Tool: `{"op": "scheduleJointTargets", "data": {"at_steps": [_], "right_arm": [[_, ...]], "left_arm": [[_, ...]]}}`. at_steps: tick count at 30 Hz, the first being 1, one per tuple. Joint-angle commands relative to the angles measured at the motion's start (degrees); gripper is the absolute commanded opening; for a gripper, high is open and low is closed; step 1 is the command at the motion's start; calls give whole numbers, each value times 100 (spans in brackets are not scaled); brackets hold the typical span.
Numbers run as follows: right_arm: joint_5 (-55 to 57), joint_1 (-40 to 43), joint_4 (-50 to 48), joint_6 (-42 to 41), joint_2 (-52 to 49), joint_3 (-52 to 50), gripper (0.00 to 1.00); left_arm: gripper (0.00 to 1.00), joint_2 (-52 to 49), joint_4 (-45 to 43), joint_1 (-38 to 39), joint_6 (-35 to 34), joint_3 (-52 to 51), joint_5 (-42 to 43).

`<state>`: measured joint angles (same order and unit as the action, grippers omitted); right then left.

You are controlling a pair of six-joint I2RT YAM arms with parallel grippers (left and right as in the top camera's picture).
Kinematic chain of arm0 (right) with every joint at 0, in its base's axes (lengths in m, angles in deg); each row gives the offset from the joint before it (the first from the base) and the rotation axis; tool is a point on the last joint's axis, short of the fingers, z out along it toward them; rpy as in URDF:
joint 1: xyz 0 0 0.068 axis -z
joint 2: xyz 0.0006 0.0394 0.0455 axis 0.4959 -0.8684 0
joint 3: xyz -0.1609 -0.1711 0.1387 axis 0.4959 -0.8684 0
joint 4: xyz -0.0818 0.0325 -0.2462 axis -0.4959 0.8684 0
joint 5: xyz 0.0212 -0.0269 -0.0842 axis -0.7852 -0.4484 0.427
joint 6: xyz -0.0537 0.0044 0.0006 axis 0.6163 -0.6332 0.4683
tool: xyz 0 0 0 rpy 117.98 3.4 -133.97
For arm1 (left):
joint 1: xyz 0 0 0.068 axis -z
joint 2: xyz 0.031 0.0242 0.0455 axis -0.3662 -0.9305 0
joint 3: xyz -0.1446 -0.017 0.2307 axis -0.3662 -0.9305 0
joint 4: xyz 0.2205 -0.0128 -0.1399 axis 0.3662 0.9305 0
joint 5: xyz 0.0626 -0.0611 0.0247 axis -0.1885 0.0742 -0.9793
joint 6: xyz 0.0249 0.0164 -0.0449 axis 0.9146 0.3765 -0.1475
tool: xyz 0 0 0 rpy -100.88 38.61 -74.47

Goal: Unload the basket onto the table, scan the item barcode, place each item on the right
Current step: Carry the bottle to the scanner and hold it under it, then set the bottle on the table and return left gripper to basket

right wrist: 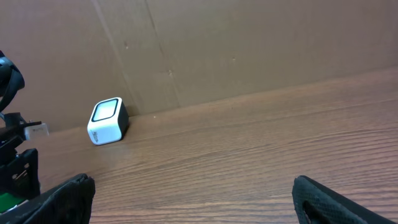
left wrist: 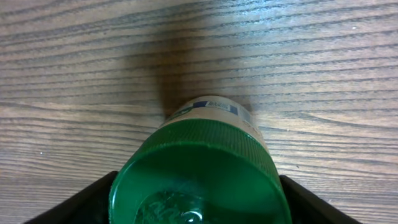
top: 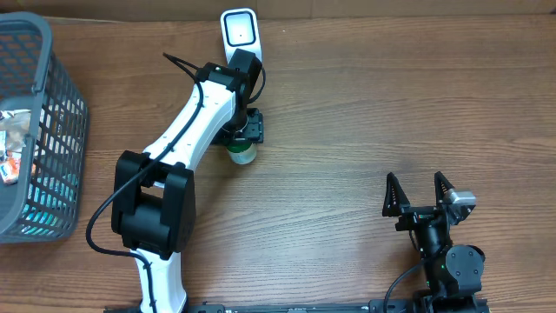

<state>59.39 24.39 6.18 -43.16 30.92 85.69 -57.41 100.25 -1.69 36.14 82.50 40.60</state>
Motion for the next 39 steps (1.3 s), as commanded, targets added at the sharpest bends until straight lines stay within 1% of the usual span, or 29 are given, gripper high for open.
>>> {"op": "scheduleJointTargets", "data": {"at_steps": [1,2,6,10,13,19,22,25,28,32,35,39], "right_arm": [[17,-20,-33,44,61,-59,100],[17,-20,-33,44,61,-59,100],[17,-20,-33,44,61,-59,100],[17,-20,-33,44,61,-59,100],[17,-20,-33,44,61,-59,100],[17,-20,-33,44,61,-59,100],[17,-20,-33,44,61,-59,100],[15,-20,-33,44,61,-59,100],[17,-20,-33,44,61,-59,100],[17,-20,-33,44,61,-59,100],[17,-20,-33,44,61,-59,100],[17,-20,-33,44,61,-59,100]], "left_arm": [[81,20,-9,-15,-96,-68,-72],[86,20,-9,-15,-98,-68,-70],[94,20,-15,-15,-96,-66,-70],[94,26,-13,-22,-96,-11,-68],[94,55,170,-39,-96,264,-37],[96,227,850,-120,11,1381,7],[100,356,1274,-225,129,2065,125],[99,501,1731,-398,168,2721,129],[100,640,2205,-702,229,3383,140],[100,863,2765,-1342,223,4070,142],[100,1097,3025,-2074,203,4428,157],[100,1432,3060,-3215,175,4645,435]]}}
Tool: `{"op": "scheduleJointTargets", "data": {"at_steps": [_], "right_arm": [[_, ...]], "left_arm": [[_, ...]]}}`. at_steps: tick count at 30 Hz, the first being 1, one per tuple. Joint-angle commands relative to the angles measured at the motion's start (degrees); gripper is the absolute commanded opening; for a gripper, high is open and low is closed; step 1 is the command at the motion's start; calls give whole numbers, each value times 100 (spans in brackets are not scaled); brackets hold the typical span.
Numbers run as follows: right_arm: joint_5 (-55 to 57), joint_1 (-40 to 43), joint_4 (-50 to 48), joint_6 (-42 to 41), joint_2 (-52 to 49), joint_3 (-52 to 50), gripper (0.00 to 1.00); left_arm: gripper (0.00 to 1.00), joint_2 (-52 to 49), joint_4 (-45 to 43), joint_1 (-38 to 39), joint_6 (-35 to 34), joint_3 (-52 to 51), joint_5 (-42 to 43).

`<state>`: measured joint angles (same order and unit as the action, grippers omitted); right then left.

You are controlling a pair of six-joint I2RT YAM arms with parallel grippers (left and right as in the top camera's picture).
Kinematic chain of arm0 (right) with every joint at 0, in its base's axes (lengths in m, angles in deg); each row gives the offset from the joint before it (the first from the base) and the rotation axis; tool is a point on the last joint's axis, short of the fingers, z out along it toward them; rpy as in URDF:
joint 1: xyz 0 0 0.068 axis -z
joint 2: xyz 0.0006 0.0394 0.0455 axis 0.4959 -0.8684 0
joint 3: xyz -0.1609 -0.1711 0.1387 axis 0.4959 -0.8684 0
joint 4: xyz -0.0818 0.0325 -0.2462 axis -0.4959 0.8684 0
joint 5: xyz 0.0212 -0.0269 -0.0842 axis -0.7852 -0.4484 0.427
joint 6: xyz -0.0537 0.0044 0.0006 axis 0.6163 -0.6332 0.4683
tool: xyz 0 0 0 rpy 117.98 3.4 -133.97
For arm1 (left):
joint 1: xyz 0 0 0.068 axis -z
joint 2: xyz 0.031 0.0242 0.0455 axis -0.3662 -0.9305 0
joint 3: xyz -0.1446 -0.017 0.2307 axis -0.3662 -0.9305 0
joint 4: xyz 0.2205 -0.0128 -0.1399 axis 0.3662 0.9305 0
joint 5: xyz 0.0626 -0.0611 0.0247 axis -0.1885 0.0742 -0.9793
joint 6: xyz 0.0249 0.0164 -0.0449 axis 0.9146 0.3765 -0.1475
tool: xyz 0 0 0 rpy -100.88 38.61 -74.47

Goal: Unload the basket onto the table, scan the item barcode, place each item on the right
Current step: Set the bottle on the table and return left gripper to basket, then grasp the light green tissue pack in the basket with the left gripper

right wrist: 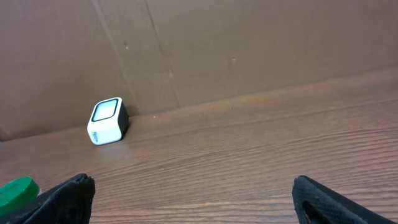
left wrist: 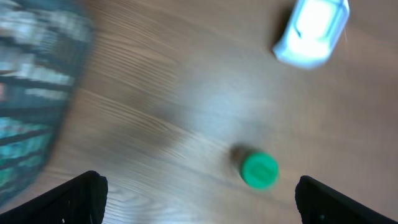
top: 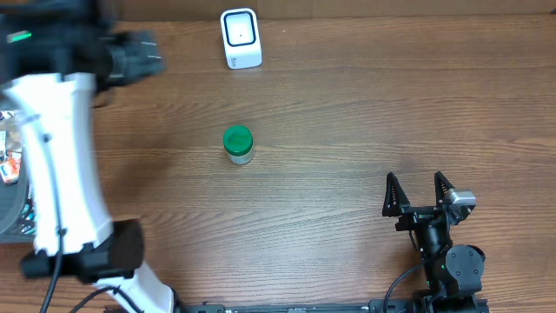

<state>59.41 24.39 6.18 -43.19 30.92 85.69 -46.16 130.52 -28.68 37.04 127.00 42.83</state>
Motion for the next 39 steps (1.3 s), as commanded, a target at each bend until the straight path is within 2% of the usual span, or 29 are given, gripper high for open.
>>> {"op": "scheduleJointTargets", "data": {"at_steps": [1,9,14,24,33,39], "right_arm": [[15,-20,-33,46,61,-59,100],[15,-20,-33,46,61,-59,100],[15,-20,-33,46,61,-59,100],[15,-20,-33,46,61,-59,100],[15,-20,-33,46,61,-59,100],[15,-20,-33,46,61,-59,100]], "left_arm": [[100,407,17,-901,11,205,247],[100,396,79,-3191,-114,166,334],[99,116,203,-3915,-50,-138,367],[95,-35,-485,-4118,227,-2157,229],[92,-35,-1967,-4116,238,-4203,173],[91,-46,-3034,-4111,179,-4990,190]]}}
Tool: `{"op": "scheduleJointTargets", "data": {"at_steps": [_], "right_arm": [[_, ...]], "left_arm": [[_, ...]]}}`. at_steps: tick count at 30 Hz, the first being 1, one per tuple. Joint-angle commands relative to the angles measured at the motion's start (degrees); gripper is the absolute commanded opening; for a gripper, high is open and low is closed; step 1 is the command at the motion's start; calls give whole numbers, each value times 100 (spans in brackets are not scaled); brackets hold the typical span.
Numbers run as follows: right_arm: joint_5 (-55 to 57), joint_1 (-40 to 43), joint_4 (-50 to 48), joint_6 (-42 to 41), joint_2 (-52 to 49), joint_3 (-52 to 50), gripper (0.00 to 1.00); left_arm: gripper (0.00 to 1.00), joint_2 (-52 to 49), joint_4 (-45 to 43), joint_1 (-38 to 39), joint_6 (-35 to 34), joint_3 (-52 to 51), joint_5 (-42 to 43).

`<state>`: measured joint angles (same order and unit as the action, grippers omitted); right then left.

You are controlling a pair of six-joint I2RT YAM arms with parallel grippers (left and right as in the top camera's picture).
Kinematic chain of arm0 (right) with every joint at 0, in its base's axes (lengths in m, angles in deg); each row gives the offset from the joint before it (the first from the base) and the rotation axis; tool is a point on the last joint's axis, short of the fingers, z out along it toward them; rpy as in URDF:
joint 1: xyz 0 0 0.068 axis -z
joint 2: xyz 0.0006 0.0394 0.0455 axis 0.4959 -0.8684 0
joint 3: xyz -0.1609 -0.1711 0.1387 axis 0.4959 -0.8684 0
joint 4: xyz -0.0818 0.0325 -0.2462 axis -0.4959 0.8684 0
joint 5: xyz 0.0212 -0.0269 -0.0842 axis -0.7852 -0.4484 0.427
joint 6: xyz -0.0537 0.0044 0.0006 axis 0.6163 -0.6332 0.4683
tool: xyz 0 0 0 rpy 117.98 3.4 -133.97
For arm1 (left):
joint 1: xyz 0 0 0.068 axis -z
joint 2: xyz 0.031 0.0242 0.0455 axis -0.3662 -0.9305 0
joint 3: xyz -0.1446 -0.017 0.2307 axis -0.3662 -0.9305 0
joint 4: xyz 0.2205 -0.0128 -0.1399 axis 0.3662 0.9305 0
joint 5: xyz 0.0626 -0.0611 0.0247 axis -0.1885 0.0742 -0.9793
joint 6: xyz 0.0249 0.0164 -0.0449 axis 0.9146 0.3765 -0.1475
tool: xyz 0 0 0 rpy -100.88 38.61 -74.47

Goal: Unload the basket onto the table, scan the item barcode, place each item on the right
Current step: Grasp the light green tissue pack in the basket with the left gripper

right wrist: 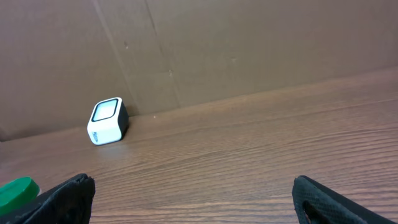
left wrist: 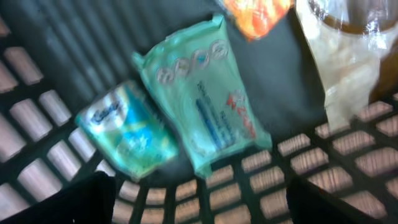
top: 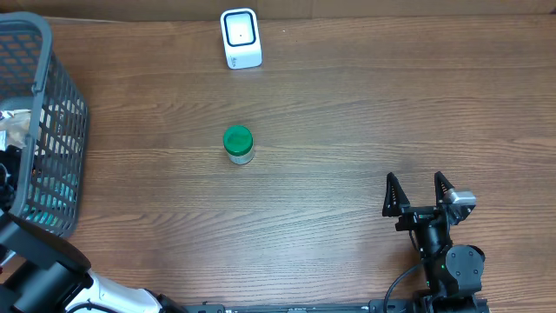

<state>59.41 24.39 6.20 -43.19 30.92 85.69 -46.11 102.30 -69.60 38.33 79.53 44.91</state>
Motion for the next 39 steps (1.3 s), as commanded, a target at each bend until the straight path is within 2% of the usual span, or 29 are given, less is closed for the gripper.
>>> {"op": "scheduleJointTargets", "data": {"at_steps": [1,8,20,23,27,28,34,39], "right_arm": [[15,-20,-35,46,61,-59,100],[15,-20,-35,46,61,-59,100],[15,-20,-35,46,61,-59,100],[15,-20,-35,46,61,-59,100],[15,-20,-35,46,61,-59,100],[15,-20,-35,46,61,-59,100],[15,-20,-35,46,61,-59,100],[15,-20,-35,46,61,-59,100]], "left_arm": [[91,-55,-328,-20,7,-326,-17],[91,-330,-949,-15,-61,-564,-15],[87,-1394,-1231,173,-59,-564,-35],[79,-1552,-1250,177,-59,-564,-33],[55,-1580,-1241,177,-52,-562,-35],[52,-1578,-1231,177,-52,-551,-35],[41,-1578,-944,177,-59,-354,-33],[33,-1576,-350,177,-59,199,-15]]}}
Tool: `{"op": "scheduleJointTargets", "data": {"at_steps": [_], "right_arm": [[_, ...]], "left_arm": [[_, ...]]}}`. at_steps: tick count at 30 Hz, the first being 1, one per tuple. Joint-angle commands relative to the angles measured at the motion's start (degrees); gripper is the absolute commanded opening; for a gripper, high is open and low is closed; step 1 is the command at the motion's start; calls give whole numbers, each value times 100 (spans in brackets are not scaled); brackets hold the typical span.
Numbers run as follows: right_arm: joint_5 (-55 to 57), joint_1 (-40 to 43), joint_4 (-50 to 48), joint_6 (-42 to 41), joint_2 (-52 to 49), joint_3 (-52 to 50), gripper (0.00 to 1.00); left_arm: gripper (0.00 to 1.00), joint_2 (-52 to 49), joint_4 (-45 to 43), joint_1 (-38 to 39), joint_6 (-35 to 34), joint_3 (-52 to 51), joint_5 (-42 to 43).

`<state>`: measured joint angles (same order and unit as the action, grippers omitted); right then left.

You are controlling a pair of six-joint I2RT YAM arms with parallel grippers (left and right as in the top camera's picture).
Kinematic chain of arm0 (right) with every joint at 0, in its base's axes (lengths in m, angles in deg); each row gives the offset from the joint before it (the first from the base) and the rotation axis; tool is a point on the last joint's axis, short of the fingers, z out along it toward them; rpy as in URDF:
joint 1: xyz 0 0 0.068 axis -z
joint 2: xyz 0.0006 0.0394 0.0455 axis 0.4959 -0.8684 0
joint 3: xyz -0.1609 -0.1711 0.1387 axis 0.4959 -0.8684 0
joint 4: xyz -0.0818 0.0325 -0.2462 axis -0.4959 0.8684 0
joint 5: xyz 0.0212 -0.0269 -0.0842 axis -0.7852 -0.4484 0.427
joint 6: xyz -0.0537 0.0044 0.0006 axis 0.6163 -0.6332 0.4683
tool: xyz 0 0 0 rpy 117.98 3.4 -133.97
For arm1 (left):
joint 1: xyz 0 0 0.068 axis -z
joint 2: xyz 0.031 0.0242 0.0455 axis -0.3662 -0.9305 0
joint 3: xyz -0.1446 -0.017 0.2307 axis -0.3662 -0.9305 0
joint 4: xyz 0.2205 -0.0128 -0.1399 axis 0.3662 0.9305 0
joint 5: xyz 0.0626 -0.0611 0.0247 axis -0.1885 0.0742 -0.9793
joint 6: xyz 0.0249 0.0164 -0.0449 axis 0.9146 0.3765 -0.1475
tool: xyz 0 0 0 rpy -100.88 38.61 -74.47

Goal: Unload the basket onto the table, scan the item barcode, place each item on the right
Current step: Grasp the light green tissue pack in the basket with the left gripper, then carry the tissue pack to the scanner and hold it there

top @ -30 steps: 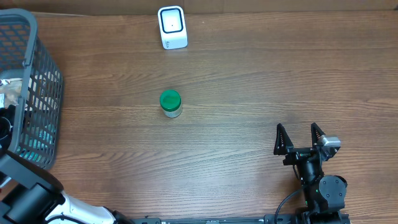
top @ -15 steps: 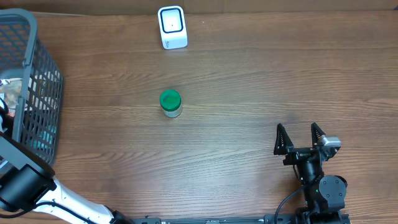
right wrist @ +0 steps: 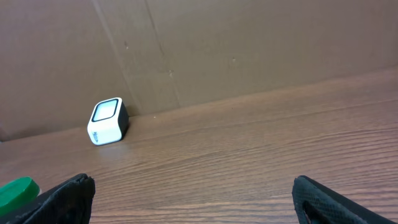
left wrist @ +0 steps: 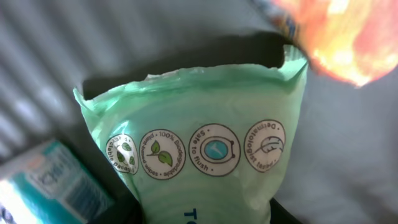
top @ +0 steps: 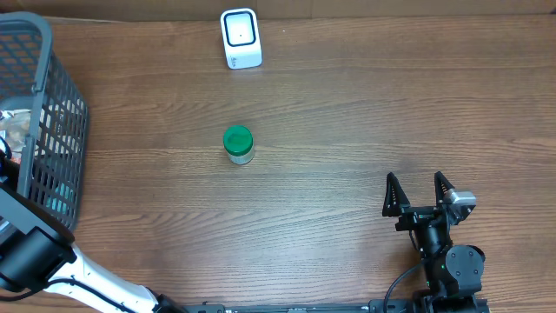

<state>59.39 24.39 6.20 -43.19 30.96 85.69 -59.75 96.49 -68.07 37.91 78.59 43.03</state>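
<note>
A pale green wipes pack [left wrist: 199, 124] fills the left wrist view, lying on the floor of the grey basket [top: 54, 104]. My left gripper [left wrist: 206, 216] is down in the basket, its dark fingers pressed against the two sides of the pack. The overhead view does not show this gripper. The white scanner [top: 241, 37] stands at the far edge of the table and also shows as scanner [right wrist: 107, 121]. My right gripper [top: 420, 193] rests open near the front right, nothing between its fingers.
A green-capped bottle [top: 238, 143] stands mid-table, its cap [right wrist: 17, 190] at the left edge of the right wrist view. In the basket, a teal packet [left wrist: 43, 180] and an orange packet [left wrist: 329, 37] lie beside the wipes. A cardboard wall [right wrist: 249, 43] backs the table.
My left gripper has dropped from above the basket's contents to the green wipes pack, and its fingers have narrowed onto the pack's sides. The right arm has not moved.
My left gripper held the green-capped bottle on the table below the scanner. Then the bottle stood alone and the arm was over by the basket. Later the gripper hung open above the packets in the basket, and now it grips the green wipes pack.
</note>
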Motion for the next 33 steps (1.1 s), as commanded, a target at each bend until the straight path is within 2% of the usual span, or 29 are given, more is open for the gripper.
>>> {"op": "scheduleJointTargets", "data": {"at_steps": [1,5,13,21,27,33], "right_arm": [[17,-20,-35,46,57,-59,100],[17,-20,-35,46,57,-59,100],[17,-20,-35,46,57,-59,100],[17,-20,-35,46,57,-59,100],[17,-20,-35,46,57,-59,100],[17,-20,-35,46,57,-59,100]], "left_arm": [[33,-212,398,24,-20,470,175],[33,-201,1075,26,-20,1270,184],[32,15,2330,79,7,3425,743],[33,739,2857,566,28,5246,1207],[34,1641,3023,1532,179,5534,1180],[34,1985,3390,3209,195,5532,726]]}}
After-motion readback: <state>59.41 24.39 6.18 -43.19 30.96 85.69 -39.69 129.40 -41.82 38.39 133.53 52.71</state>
